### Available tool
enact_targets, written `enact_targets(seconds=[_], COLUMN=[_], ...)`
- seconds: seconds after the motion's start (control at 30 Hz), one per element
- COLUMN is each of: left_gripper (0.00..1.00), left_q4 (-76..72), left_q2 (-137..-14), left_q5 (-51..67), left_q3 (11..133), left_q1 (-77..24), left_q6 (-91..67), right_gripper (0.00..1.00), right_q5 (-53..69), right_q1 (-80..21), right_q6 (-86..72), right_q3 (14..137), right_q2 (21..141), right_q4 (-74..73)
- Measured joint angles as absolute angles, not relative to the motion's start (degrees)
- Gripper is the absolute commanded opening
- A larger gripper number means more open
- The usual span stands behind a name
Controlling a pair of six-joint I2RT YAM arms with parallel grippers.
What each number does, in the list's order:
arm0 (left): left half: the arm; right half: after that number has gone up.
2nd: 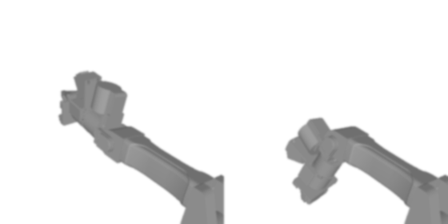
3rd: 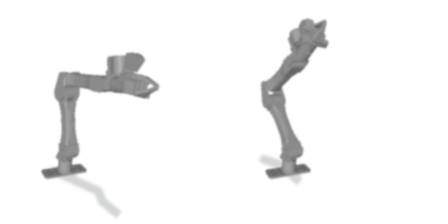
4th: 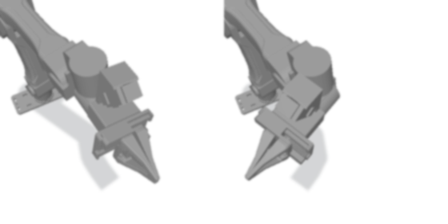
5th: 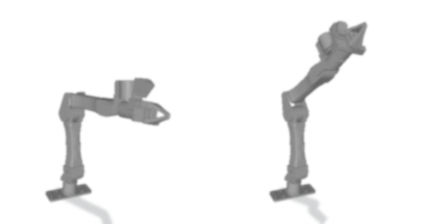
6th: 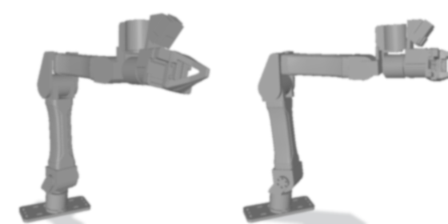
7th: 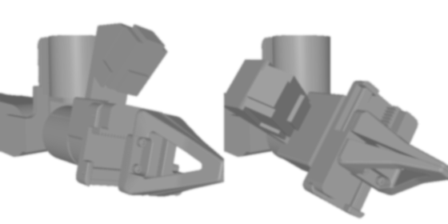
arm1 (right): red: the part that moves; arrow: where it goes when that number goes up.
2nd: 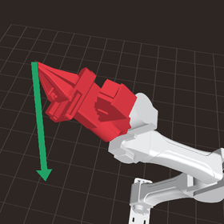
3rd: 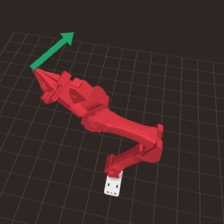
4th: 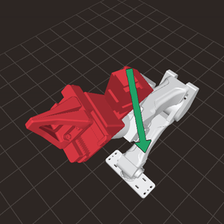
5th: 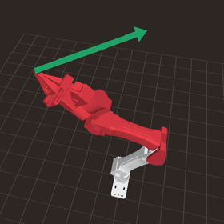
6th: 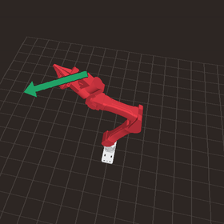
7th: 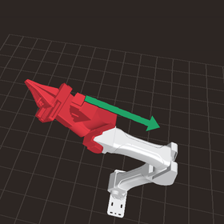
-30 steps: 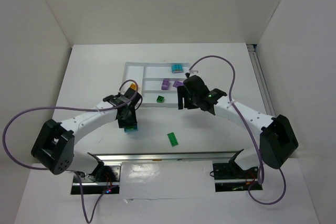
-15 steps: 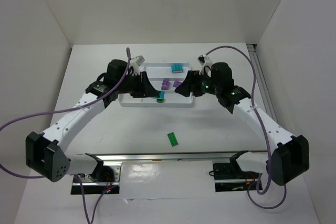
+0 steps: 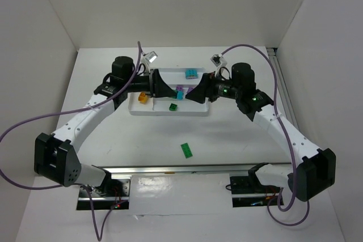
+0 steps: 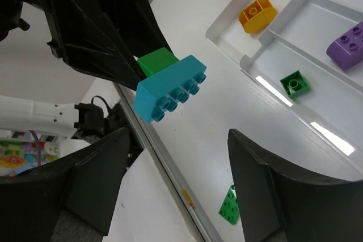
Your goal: Sort the legos into containers by color
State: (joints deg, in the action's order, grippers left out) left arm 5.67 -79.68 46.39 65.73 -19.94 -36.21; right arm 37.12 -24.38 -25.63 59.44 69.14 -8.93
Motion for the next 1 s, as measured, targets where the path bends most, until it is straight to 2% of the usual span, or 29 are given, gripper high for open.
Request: enact_targets(seconds=[0.17, 0.33, 0.5, 0.83, 1.0], left_gripper=[0.0, 0.0, 0.0, 0.0, 0.0], left_q4=[4.1, -3.3, -8.1, -20.7, -22.0], left_q2=[-79.7, -79.4, -79.3, -73.6, -72.4], left_q5=[47.9, 51.4, 53.2, 45.5, 43.0], left_q3=[65.8, 64.0, 63.0, 51.5, 51.9], left_q1=[-19.9, -19.7, -19.7, -23.7, -25.0], left_q6=[-36.4, -35.2, -28.2, -8.8, -1.5], right_gripper=[0.77, 0.77, 0.77, 0.78, 0.79], right_q5=[39.8, 47.9, 53.0, 58.7, 60.3], right_q1=[-24.0, -20.0, -16.9, -16.9, -17.0], right_q6=[-29.8, -42.4, -52.9, -72.1, -75.5], right_q3=[59.2, 52.4, 48.4, 46.4, 46.0], right_q2=[69.3, 69.7, 71.4, 75.6, 78.9], right_q4=[-4.2, 13.8, 23.0, 41.8, 44.1])
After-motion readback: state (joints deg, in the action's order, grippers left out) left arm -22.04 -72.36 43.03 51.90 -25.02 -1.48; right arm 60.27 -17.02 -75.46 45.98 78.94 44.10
